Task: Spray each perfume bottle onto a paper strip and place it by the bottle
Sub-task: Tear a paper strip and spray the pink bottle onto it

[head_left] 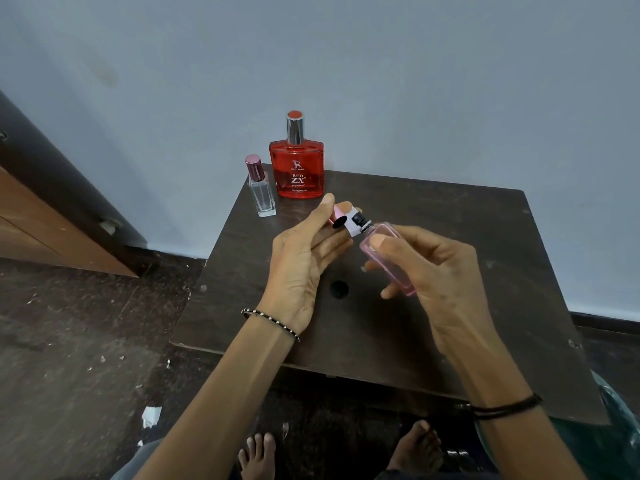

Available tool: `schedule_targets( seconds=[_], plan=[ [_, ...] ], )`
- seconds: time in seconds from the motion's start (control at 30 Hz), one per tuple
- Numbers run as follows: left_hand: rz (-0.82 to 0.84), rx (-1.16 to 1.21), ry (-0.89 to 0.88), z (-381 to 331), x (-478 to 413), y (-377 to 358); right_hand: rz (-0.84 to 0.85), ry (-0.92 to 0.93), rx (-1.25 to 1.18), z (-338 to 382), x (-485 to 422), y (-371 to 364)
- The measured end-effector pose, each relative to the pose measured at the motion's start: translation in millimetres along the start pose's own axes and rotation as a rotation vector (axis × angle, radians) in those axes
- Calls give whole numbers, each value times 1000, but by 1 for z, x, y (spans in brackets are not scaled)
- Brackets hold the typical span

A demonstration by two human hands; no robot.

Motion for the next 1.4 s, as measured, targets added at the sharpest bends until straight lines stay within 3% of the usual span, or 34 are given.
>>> schedule_targets(
  seconds=[0.13, 0.3, 0.47, 0.63, 0.87, 0.93, 1.07, 1.13, 1.2, 1.33, 1.4],
  plan=[
    [0, 13, -18, 0, -2, -4, 32, -4, 61, 2, 0, -5],
    [51, -153, -60, 5, -1, -14, -30, -19, -1, -1, -1, -2],
    [76, -218, -83, 10, 1, -20, -80, -194, -191, -20, -7, 5],
    [61, -184, -111, 9, -1, -20, -89, -179, -282, -22, -1, 6],
    [3, -226, -151, 7, -4, -14, -114, -65, 26, -14, 4, 7],
    [-3, -240, -160, 7, -4, -15, -144, -88, -53, -16, 5, 5],
    [37, -238, -175, 3, -4, -16, -182, -271, -450, -30, 8, -1],
    [27, -253, -178, 3, -4, -15, -174, -295, -487, -33, 8, -2],
    [-1, -282, -183, 4, -3, -14, -186, -262, -416, -31, 8, 0],
    [-46, -295, -175, 8, -4, -13, -191, -106, -50, -24, 9, 5],
    [-46, -286, -169, 8, -4, -14, -192, -117, -105, -26, 10, 4]
  ],
)
Point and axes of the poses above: each hand's wrist, its own x-axis away from the middle knuckle, its own y-axis out of the back of the hand, z = x × y, the point moved 6 cm from there along -x, towards the middle knuckle, and after that the axes turned 10 degrees about y, right-handed, at the moved point
